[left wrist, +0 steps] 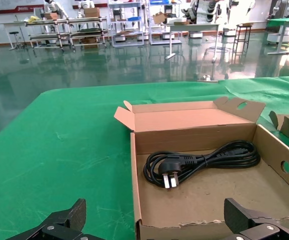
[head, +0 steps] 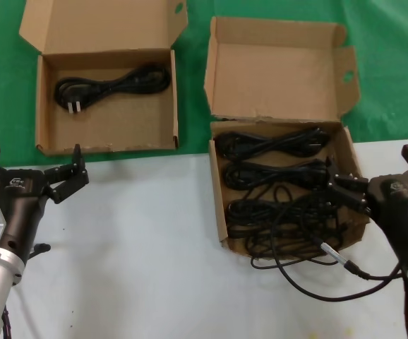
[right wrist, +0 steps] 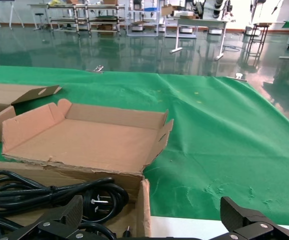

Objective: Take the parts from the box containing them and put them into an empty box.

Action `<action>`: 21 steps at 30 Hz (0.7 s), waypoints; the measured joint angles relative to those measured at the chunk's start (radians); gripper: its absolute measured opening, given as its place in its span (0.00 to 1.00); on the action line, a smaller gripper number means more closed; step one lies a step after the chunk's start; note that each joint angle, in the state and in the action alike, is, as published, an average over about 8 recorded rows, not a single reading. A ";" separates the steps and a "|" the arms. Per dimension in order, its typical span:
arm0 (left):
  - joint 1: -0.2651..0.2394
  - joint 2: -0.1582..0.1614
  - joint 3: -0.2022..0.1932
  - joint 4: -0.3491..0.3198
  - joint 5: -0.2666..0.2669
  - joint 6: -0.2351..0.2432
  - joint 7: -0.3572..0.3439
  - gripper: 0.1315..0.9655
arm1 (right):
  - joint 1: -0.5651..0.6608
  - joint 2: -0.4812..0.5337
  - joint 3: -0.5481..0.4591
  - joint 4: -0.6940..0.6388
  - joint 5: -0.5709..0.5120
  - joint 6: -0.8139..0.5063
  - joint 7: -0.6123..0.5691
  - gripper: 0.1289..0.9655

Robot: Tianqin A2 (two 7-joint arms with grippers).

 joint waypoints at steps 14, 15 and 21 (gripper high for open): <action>0.000 0.000 0.000 0.000 0.000 0.000 0.000 1.00 | 0.000 0.000 0.000 0.000 0.000 0.000 0.000 1.00; 0.000 0.000 0.000 0.000 0.000 0.000 0.000 1.00 | 0.000 0.000 0.000 0.000 0.000 0.000 0.000 1.00; 0.000 0.000 0.000 0.000 0.000 0.000 0.000 1.00 | 0.000 0.000 0.000 0.000 0.000 0.000 0.000 1.00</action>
